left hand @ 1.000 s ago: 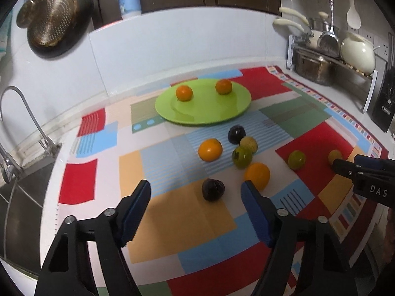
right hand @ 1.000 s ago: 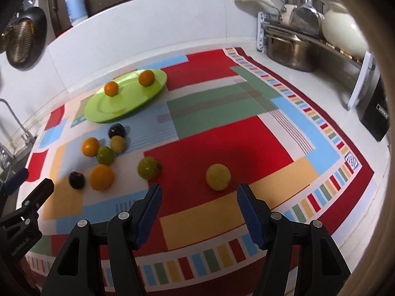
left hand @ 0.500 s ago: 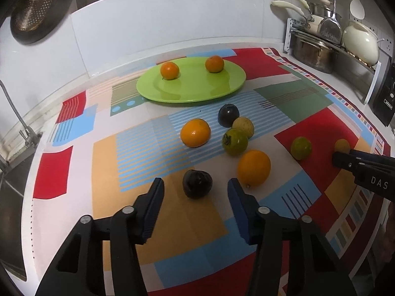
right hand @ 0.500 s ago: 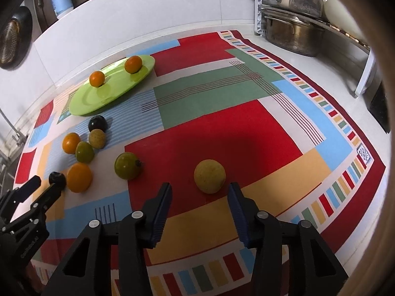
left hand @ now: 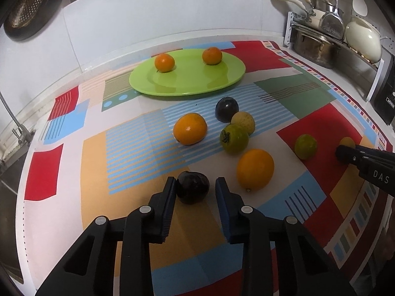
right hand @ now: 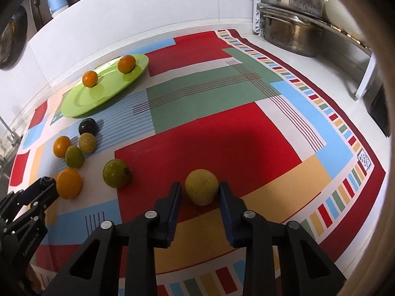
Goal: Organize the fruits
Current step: 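Grasp a dark plum with the left tool while the right tool grasps a yellow fruit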
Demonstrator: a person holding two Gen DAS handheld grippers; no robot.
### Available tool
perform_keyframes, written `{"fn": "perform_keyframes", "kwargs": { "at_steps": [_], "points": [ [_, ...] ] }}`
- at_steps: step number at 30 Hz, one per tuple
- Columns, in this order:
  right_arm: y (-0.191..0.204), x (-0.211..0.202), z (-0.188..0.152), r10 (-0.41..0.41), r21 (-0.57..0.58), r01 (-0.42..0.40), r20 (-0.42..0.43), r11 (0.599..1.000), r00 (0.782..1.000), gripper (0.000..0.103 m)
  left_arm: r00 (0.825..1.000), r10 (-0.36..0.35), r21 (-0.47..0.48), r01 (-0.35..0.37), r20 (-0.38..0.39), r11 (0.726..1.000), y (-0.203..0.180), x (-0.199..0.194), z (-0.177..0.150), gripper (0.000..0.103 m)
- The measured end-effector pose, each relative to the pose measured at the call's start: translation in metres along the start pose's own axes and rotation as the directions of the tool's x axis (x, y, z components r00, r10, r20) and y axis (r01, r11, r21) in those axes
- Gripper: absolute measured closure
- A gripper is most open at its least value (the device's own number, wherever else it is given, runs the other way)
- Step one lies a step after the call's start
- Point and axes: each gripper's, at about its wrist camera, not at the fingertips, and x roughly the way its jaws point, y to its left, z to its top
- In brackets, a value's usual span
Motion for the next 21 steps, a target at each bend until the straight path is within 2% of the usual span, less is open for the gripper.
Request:
{"fn": "perform_keyframes", "kwargs": {
  "at_steps": [3,7,21],
  "points": [
    [0.0,0.0,0.0,-0.007,-0.008,0.007,0.003,1.0,1.0,0.075,1.0,0.01,0.004,-0.01,0.005,1.0,0.0,0.0,0.0,0.076],
    [0.003,-0.003,0.0,-0.011,-0.025,0.012,0.015,1.0,1.0,0.075,1.0,-0.002,0.003,0.002,0.01,1.0,0.0,-0.002,0.0,0.076],
    [0.031,-0.035,0.007,0.11,-0.132,-0.098,0.087,0.986,0.99,0.075,0.996,-0.045,-0.017,0.046,0.079,0.999,0.007,-0.043,0.016,0.076]
  ]
}}
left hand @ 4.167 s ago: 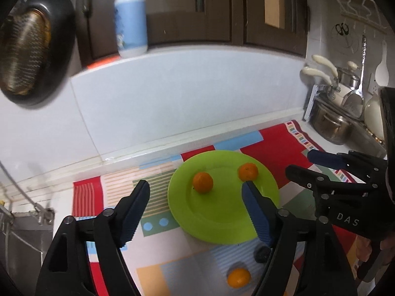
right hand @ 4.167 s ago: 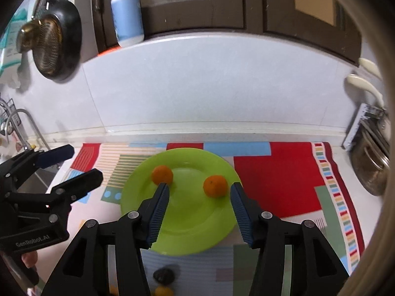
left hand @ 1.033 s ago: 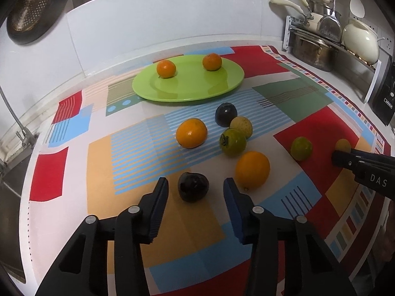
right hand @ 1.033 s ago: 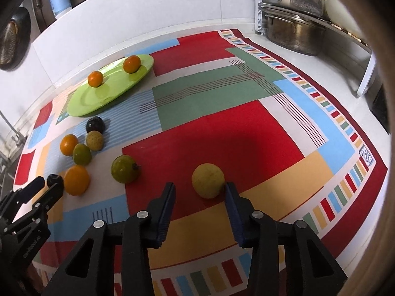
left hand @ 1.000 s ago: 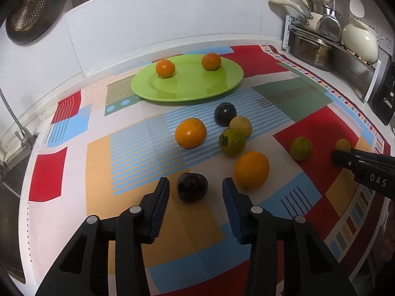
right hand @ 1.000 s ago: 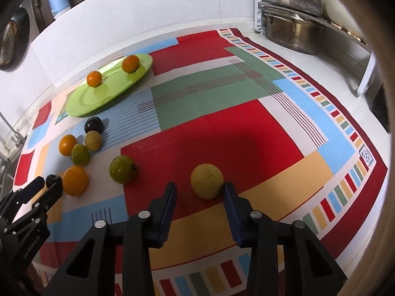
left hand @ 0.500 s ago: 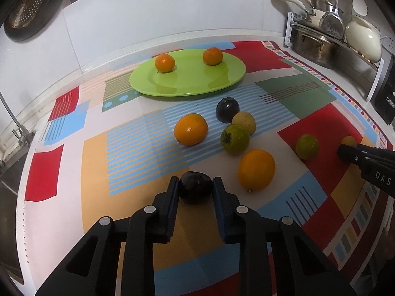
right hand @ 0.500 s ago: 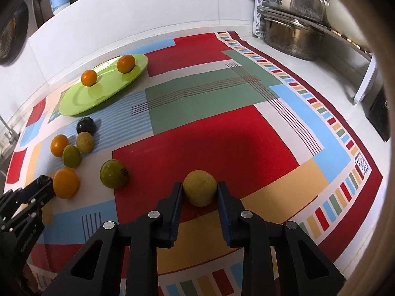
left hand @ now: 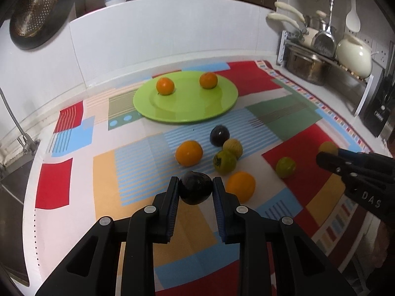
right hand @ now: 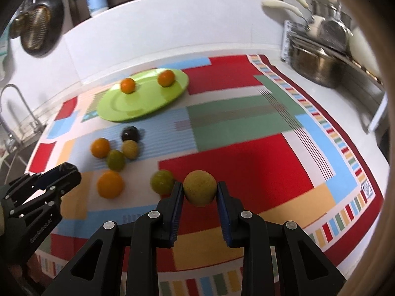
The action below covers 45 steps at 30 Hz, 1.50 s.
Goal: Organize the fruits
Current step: 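Grasp a dark plum with the left tool while the right tool grasps a yellow fruit, then carry the plum and yellow fruit onto the green plate and open both tools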
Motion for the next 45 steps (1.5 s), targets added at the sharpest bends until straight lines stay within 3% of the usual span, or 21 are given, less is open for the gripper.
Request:
{"fn": "perform_keyframes", "kwargs": {
  "at_steps": [23,45],
  "points": [
    [0.046,-0.035,0.038,0.162,-0.145,-0.145,0.116,0.979,0.98,0.075,0.984,-0.003,0.033,-0.003,0.176,0.999,0.0,-0.057,0.04,0.076],
    [0.064,-0.031,0.089,0.23,-0.209,-0.193,0.172,0.959,0.958,0.075,0.974,-0.001,0.037,-0.007,0.229,0.999,0.016,-0.049,0.082,0.076]
  ]
}}
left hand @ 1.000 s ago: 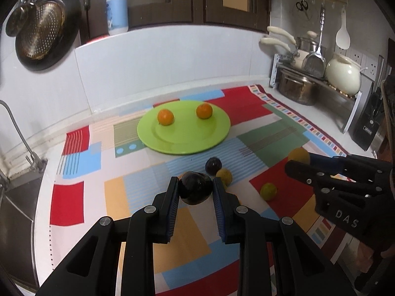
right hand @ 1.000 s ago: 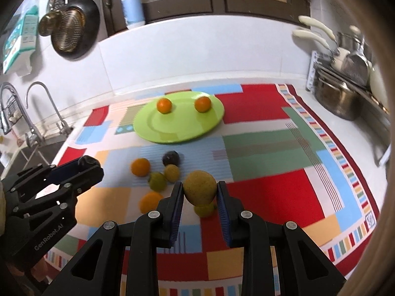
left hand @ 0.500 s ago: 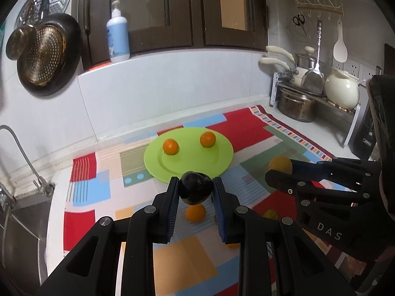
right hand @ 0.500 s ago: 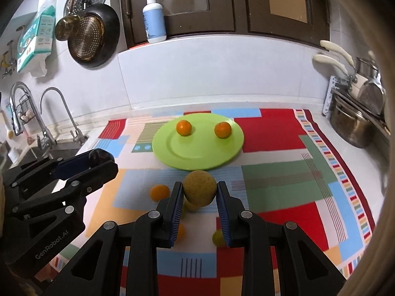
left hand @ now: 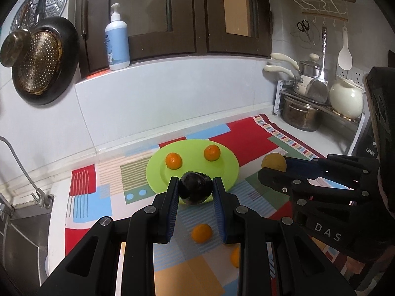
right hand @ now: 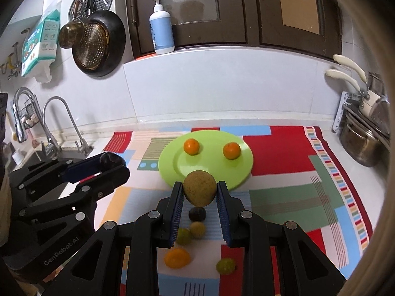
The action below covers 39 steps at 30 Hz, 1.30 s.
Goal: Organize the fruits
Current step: 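Carry the plum and yellow fruit onto the green plate and open both tools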
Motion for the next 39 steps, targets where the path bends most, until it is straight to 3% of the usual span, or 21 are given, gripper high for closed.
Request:
{"fn": "perform_keyframes", "kwargs": {
  "at_steps": [23,39],
  "points": [
    [-0.013,0.073,0.05,0.032,-0.026,-0.033,-0.028,0.999,0.999,0.075,1.0,0.001,0.026,-0.001,0.004,1.0,0.021,0.075,0.04,0.076],
    [-0.036,0.142,0.081,0.017,-0.03,-0.019,-0.069,0.999,0.997,0.075,0.995,-0.041,0.035,0.044,-0.085,0.998,0.035,0.159,0.065,0.076]
  ]
}}
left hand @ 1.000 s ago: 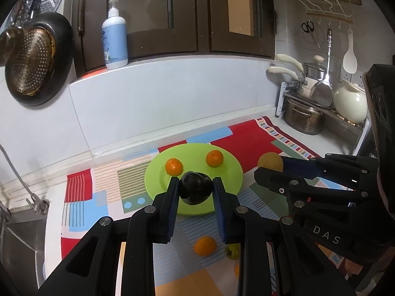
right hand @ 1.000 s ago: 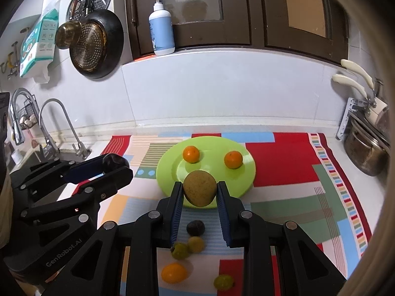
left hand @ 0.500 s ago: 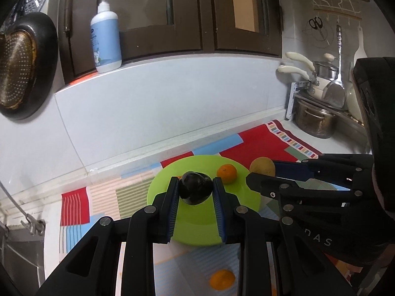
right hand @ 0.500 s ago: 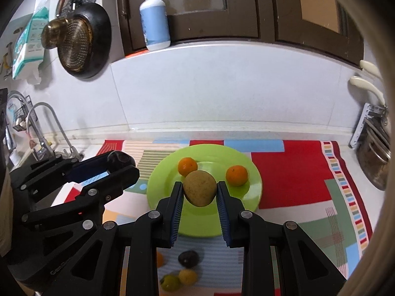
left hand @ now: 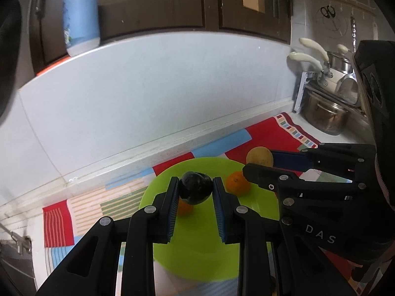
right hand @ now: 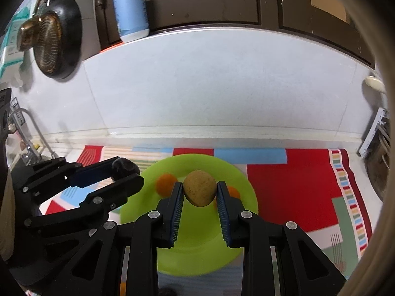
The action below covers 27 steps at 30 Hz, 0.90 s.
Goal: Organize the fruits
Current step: 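Carry the plum and yellow fruit onto the green plate and open both tools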
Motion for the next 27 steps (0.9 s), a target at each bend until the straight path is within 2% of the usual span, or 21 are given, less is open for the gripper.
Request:
{"fn": "perform_keyframes", "kwargs": {
  "at_steps": [16,27],
  "points": [
    [-0.02,0.071,0.014,0.042,0.012,-0.041,-0.095,0.999,0.995,0.075,0.995,-0.025,-0.01,0.024,-0.095,1.0,0.021,0.073,0.003,0.076],
    [-0.023,0.087,0.012,0.048,0.022,-0.046,-0.117,0.999,0.992,0.075,0.99,-0.06,-0.037,0.055,-0.131,0.998,0.025,0.094,0.0,0.075]
  ]
}}
